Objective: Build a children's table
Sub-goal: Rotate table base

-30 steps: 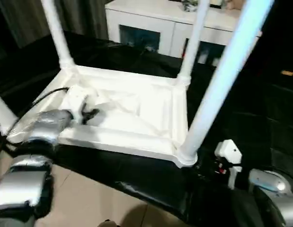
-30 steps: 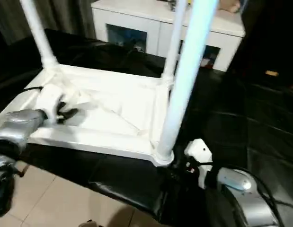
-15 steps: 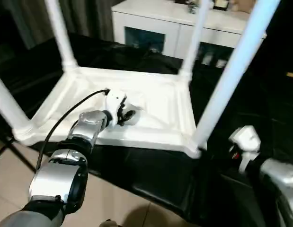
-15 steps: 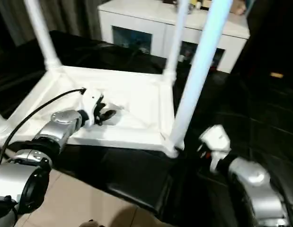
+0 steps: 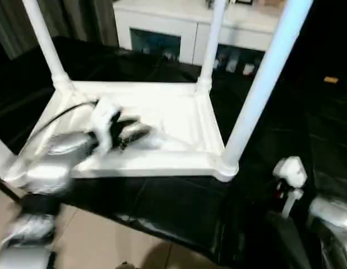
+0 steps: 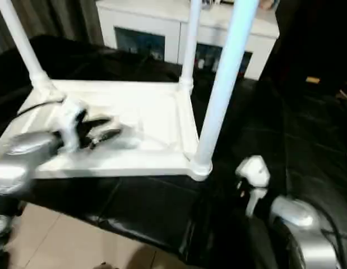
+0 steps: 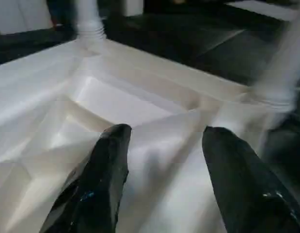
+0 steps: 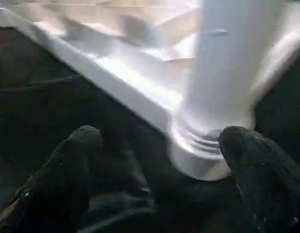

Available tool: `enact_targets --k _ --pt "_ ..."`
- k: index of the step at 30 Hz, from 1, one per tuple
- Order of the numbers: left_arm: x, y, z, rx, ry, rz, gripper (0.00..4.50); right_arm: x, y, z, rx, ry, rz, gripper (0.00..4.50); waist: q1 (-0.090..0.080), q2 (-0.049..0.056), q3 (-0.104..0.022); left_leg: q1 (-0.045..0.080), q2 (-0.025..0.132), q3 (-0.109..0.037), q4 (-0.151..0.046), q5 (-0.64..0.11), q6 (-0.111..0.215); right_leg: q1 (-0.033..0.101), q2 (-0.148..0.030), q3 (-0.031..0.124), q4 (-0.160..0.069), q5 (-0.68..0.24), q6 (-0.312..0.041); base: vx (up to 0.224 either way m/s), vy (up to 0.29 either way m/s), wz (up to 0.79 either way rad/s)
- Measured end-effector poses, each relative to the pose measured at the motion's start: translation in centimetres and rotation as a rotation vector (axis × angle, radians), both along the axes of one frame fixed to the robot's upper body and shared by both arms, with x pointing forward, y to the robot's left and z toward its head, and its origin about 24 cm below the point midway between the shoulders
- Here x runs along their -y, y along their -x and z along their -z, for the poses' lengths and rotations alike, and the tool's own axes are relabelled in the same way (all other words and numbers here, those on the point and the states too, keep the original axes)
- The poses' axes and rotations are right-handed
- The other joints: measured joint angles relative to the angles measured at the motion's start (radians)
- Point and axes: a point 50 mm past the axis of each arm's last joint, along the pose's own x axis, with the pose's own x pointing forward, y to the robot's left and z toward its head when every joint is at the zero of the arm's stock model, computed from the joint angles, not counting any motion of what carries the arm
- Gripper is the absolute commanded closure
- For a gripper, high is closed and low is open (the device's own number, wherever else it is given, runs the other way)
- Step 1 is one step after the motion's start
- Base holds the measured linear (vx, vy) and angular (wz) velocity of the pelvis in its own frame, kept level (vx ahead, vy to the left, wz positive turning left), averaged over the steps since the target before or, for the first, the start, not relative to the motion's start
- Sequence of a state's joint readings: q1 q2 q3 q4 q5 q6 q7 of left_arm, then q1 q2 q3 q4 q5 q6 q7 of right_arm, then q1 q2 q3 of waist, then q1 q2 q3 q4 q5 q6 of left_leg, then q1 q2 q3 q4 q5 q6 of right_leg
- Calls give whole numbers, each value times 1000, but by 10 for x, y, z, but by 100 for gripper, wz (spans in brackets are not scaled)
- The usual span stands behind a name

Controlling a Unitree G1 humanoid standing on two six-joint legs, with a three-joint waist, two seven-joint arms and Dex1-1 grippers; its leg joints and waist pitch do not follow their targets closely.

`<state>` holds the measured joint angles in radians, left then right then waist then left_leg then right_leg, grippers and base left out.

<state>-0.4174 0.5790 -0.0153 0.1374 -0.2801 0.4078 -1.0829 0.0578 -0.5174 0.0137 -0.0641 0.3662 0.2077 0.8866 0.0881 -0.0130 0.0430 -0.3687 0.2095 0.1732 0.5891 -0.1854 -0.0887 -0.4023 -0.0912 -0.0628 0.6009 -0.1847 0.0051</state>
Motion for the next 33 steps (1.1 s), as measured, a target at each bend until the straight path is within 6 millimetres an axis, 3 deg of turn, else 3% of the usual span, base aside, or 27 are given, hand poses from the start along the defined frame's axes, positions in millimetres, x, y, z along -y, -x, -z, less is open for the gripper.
enact_targets --k 4,8,13,19,22,27,33 --pt "-8 21 -6 -39 -106 79 184 -2 2 -1 -21 -8 -43 27 4 -1 0 3 -1 2 -3 0 0 4 0 2 1 -1 2 0 0 0" --pt "-5 29 15 -83 -239 120 148 -11 -3 -3 -5 -2 -79 27 2 -5 1 3 -1 1 -4 0 -1 5 0 3 1 -5 8 0 0 0" --pt "0 21 34 -83 -337 139 108 -28 -8 -3 6 -1 -137 27 1 -10 0 3 -1 0 -3 0 -1 4 0 3 3 -4 9 0 0 0" --pt "-5 8 43 -66 -411 124 61 -31 -6 0 -2 16 -153 27 1 -10 -1 3 -2 0 -1 1 -3 3 0 5 9 -4 8 0 0 0" --pt "-2 5 49 -66 -404 124 61 -32 -5 1 -5 19 -159 27 1 -10 -1 2 -1 0 -2 2 -3 2 0 4 10 -3 6 0 0 0" --pt "3 -5 40 -31 -399 153 61 -35 -2 4 -18 21 -173 27 1 -10 -1 1 -1 0 -1 2 -3 1 0 5 10 -5 6 0 0 0" --pt "-5 -4 59 -148 -399 174 123 -35 -1 5 -21 26 -173 27 0 -10 -1 3 -2 0 -1 2 -3 1 0 7 10 -5 6 0 0 0"
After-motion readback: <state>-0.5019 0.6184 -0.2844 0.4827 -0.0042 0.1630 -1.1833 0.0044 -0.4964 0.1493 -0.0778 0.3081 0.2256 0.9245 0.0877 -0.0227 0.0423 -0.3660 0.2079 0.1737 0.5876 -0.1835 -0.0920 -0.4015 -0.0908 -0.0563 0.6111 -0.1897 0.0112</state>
